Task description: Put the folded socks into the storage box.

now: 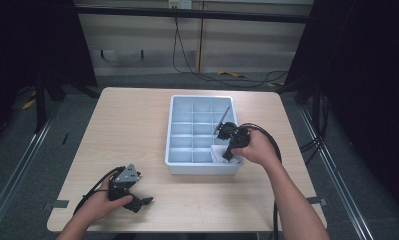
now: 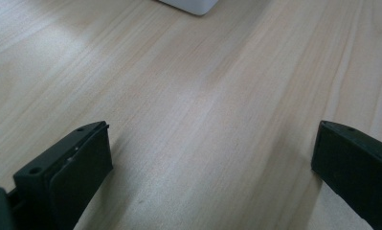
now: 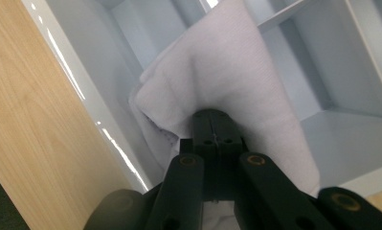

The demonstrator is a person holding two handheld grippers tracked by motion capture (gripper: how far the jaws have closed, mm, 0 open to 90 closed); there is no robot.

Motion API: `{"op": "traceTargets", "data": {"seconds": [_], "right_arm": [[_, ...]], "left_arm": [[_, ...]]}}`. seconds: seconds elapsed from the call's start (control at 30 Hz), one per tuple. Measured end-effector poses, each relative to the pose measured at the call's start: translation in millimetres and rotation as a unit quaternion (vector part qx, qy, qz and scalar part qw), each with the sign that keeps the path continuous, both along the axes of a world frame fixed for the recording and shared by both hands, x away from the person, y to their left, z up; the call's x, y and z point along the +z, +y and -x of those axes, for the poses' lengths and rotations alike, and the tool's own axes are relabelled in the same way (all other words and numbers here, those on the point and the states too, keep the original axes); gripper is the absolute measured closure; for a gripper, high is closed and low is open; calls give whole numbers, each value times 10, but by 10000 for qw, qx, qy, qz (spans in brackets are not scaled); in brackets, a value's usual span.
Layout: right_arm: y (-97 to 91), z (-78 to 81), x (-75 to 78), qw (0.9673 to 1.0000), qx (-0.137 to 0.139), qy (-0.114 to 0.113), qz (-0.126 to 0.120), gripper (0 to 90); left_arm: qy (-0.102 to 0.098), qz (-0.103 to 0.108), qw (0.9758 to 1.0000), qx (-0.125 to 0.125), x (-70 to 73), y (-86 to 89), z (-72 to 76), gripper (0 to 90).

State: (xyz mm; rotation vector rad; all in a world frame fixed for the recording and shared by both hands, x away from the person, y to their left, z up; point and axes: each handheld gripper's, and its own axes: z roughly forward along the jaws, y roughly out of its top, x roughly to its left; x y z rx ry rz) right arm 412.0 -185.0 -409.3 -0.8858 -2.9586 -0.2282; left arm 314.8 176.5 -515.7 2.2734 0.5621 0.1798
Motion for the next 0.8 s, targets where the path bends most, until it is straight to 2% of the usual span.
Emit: {"op": "traceTargets", "data": {"seconds": [0.1,0.2,0.4,0.57,0.63,0.8], "right_arm": [[11,24,-78,9997,90,40,205,900],[34,50,-193,9994,163,126,292,900],[20,51,-235,9995,130,181,209,900],[-5,53,-171,9997,61,213,108,897],[-16,63,-125,9999,56,145,76,896],[-7,56,69,9998,84,111,112,893]], "left_arm": [[4,1,10000,2,0,0,0,0],[4,-26,10000,-15,2,3,-1,0],[5,-26,10000,-16,2,3,-1,0],[5,-26,10000,-17,2,3,-1,0],[5,-25,10000,-16,2,3,-1,0],[-7,-7,10000,-6,1,1,-2,0]]}}
